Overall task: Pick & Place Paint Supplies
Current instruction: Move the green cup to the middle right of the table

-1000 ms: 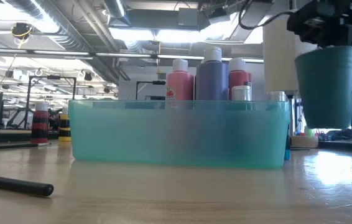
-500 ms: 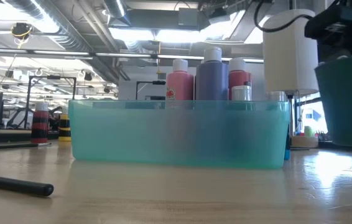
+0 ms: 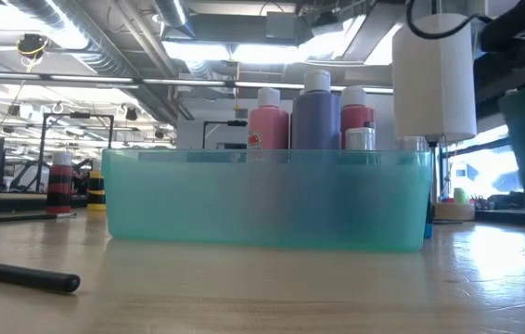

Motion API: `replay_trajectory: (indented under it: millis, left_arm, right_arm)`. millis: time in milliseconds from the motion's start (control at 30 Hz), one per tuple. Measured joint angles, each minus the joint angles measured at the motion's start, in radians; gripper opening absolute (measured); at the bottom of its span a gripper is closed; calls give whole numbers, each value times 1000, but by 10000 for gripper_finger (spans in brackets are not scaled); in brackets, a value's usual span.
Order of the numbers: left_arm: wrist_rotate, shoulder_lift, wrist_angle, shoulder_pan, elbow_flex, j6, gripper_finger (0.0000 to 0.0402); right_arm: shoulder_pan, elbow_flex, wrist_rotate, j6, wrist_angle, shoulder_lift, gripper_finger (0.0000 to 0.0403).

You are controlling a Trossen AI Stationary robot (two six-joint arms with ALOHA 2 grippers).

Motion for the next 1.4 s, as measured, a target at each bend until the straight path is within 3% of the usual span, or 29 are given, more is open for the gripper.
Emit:
replay_trajectory:
  millis: [300, 633, 1067, 1400]
  left_arm:
    - [0, 0, 0, 0, 0, 0, 98]
    - [0, 0, 14, 0, 0, 0, 98]
    - [71, 0, 64, 0, 0, 45, 98]
    - [71, 0, 83, 0, 0, 53, 98]
  right_arm:
    - [101, -13, 25, 134, 7, 0, 3]
    - [196, -147, 68, 305, 202, -33, 3]
    - [205, -156, 66, 320, 214, -61, 3]
    - [205, -57, 24, 328, 23, -60, 3]
